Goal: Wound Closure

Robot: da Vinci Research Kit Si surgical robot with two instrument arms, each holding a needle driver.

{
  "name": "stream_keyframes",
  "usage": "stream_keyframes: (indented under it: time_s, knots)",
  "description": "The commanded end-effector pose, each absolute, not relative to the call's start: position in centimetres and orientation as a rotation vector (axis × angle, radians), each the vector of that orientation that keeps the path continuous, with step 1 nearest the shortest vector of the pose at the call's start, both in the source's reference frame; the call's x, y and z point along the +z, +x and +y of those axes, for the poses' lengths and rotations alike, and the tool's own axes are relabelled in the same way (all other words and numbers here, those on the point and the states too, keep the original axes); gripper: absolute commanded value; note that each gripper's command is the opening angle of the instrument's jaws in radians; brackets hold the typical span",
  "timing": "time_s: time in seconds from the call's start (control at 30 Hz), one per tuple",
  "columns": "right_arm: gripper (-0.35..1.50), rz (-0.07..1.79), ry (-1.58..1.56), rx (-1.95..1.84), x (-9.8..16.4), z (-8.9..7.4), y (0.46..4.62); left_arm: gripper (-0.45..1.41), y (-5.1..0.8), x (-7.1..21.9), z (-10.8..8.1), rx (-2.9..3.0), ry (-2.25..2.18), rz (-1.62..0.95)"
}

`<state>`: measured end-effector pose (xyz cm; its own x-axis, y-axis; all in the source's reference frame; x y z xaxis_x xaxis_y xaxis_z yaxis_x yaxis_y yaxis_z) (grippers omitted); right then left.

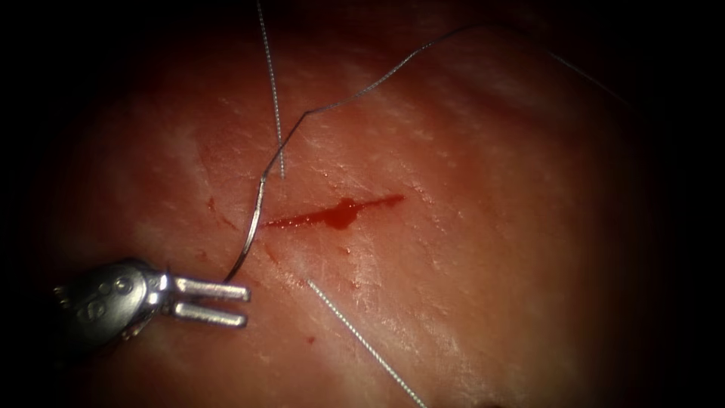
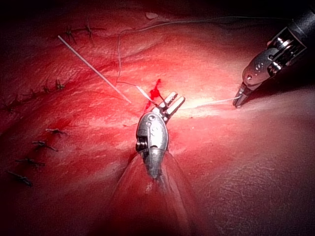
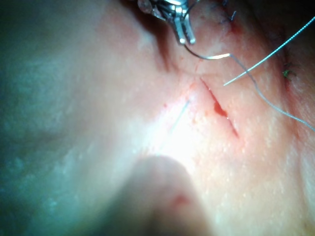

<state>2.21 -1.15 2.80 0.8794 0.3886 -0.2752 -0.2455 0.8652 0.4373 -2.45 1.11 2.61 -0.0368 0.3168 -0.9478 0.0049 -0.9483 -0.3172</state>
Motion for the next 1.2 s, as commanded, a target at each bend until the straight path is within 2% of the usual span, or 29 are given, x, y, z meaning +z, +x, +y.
stream_keyframes:
  time_s: [0.03,0.4,0.47,0.53,0.63,0.77,0.97,1.2]
  knots:
    - [-0.35,0.357,0.411,0.338,2.9,-1.1,2.20,-0.45,-2.50,2.7,1.1,2.087,-2.016,-0.345]
    - [-0.35,0.339,0.425,0.360,2.9,-1.3,1.85,-0.45,-2.49,2.7,1.1,2.087,-2.016,-0.346]
    - [0.79,0.386,0.358,0.391,2.9,-1.2,1.85,-0.45,-2.49,2.7,1.1,2.087,-2.016,-0.346]
    - [1.40,0.455,0.272,0.455,2.8,-0.9,1.91,-0.45,-2.49,2.7,1.1,2.087,-2.016,-0.346]
    - [1.45,0.541,0.199,0.549,2.7,-0.6,2.02,-0.45,-2.49,2.7,1.1,2.087,-2.016,-0.346]
    - [1.48,0.684,0.049,0.653,2.3,0.0,2.50,-0.45,-2.50,2.7,1.1,2.087,-2.015,-0.345]
    - [1.48,0.730,0.098,0.612,2.3,0.2,3.32,-0.45,-2.47,2.7,1.1,2.087,-2.017,-0.347]
    - [1.46,0.669,0.149,0.561,2.7,0.1,3.68,-0.45,-2.46,2.7,1.1,2.088,-2.015,-0.346]
